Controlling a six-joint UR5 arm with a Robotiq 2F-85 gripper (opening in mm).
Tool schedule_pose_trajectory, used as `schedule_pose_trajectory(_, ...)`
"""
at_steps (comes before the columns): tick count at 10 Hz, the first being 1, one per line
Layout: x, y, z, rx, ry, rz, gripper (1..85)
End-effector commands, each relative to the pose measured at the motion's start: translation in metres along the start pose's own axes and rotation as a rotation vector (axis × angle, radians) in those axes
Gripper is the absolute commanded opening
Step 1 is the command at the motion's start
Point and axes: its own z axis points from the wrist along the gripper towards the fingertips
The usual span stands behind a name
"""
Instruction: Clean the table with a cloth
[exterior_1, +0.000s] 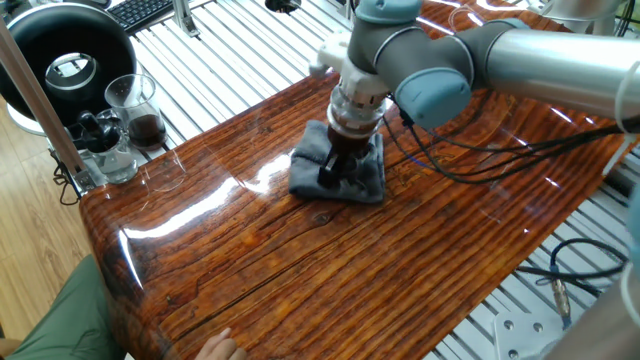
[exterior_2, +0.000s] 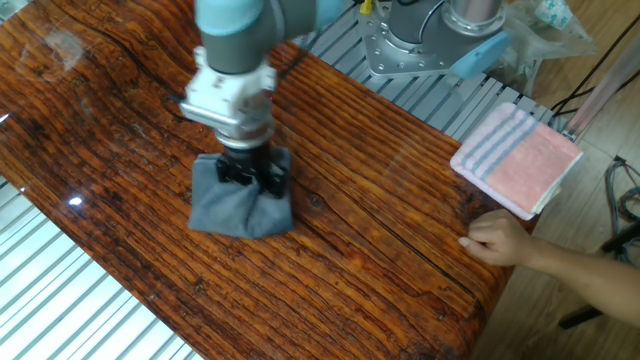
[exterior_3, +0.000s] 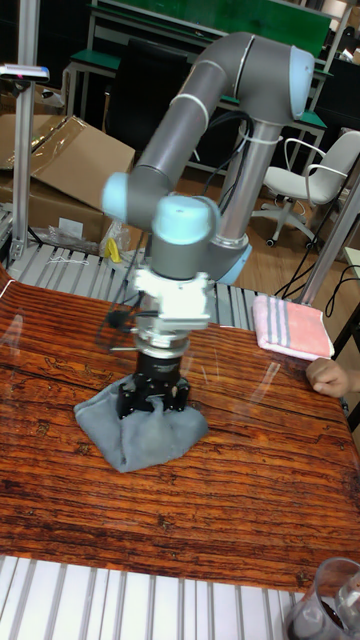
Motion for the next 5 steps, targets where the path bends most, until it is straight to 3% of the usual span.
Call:
schedule_pose_trajectory(1,0.018,-0.062,-0.01,0.024,0.018,-0.062,1.0)
schedule_pose_trajectory(3,0.035,-0.082,-0.03,0.054,0.053,-0.097,1.0)
schedule_pose_trajectory(5,0.048,-0.114,-0.031,0.023,0.041,-0.156,1.0)
